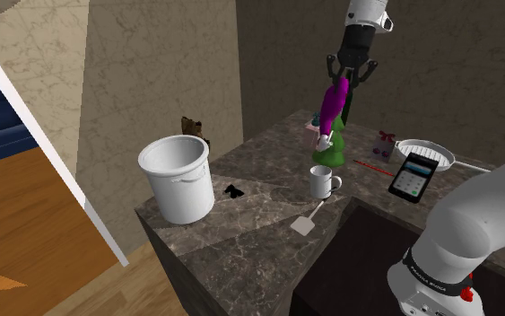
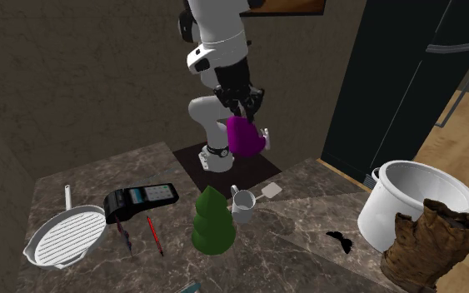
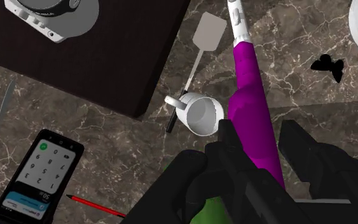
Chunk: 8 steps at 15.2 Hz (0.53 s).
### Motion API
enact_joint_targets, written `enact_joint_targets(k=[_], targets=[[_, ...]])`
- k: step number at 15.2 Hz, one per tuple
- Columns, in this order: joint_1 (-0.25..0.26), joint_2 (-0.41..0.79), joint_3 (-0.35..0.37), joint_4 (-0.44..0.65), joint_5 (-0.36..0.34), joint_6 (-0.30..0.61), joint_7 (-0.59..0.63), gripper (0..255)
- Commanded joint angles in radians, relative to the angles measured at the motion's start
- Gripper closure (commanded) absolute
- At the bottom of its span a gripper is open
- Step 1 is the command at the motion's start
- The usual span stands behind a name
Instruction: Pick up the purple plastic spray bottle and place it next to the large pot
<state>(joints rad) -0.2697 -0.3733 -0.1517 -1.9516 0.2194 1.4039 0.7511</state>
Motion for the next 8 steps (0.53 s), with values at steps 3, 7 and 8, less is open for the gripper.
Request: enact_joint_targets(k=[3, 7, 8], targets=[[0.035, 0.005, 0.068, -0.003, 0.041, 0.032, 0.096, 255], [0.071, 0.025, 0.135, 0.009, 0.078, 0.069, 0.188, 255], [0.08, 0.033, 0.152, 0.014, 0.087, 0.078, 0.211, 255]])
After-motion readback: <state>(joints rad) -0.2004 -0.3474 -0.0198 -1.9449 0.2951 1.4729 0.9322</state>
